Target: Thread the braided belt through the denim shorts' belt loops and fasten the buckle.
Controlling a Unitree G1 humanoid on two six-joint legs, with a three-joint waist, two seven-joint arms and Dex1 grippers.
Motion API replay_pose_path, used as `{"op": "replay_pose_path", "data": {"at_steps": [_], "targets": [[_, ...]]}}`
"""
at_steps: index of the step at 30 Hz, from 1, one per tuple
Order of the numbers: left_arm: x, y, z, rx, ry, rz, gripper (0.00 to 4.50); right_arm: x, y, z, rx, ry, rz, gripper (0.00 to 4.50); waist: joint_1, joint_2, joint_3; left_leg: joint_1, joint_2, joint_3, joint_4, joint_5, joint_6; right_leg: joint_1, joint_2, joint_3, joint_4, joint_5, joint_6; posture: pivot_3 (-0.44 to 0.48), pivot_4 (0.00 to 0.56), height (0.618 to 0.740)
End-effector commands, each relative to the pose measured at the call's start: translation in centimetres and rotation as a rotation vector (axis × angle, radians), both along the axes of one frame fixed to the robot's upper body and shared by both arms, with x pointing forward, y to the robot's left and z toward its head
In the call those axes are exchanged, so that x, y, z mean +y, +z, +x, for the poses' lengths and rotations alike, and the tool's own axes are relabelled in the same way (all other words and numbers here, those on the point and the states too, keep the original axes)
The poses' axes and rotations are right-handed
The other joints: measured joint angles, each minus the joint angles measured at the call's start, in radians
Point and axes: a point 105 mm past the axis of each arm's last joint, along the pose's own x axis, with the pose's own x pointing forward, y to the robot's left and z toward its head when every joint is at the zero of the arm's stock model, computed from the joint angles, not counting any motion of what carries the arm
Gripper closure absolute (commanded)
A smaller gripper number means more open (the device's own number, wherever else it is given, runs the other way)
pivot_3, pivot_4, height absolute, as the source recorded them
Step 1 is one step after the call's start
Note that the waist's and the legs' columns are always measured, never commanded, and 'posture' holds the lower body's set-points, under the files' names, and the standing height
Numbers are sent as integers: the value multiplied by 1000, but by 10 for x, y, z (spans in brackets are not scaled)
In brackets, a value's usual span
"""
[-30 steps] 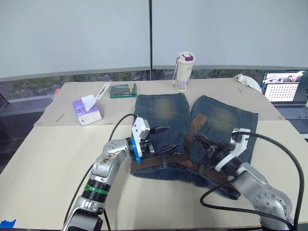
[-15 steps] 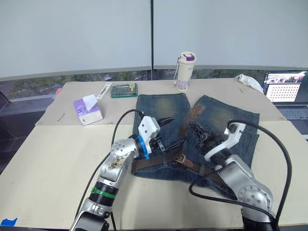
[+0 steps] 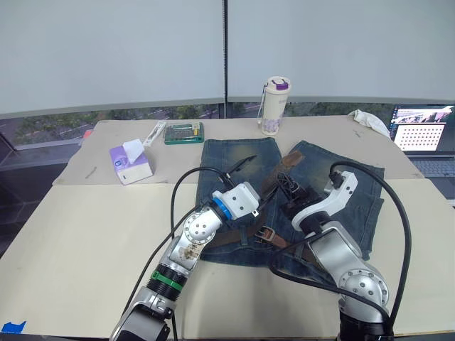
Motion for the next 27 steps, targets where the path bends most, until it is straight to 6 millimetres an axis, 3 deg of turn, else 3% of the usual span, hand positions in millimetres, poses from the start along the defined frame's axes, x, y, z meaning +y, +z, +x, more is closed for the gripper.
{"op": "replay_pose_path", "data": {"at_steps": [1,4,7,18,26,27], "targets": [[-6,8,-2,-66,-9,20,0,10,19,-9,-72,52,10,4475,-1,0,0,0,0,0,0,0,0,0,0,0,0,0,0,0,150,740],[-6,5,-1,-58,0,17,0,13,20,-10,-78,66,8,4475,-2,0,0,0,0,0,0,0,0,0,0,0,0,0,0,0,150,740],[-4,5,1,-56,10,17,779,15,20,-11,-81,78,7,4500,-2,0,0,0,0,0,0,0,0,0,0,0,0,0,0,0,150,740],[1,1,6,-22,34,4,4480,11,20,-11,-85,72,7,4500,-2,0,0,0,0,0,0,0,0,0,0,0,0,0,0,0,150,740],[8,-4,12,7,68,14,4480,4,28,-17,-147,75,-9,4500,-2,0,0,0,0,0,0,0,0,0,0,-1,0,0,0,0,150,740],[9,-5,12,10,67,16,4494,4,30,-21,-172,100,-19,4145,-1,0,0,0,0,0,0,0,0,0,0,-1,0,0,0,0,150,740]]}}
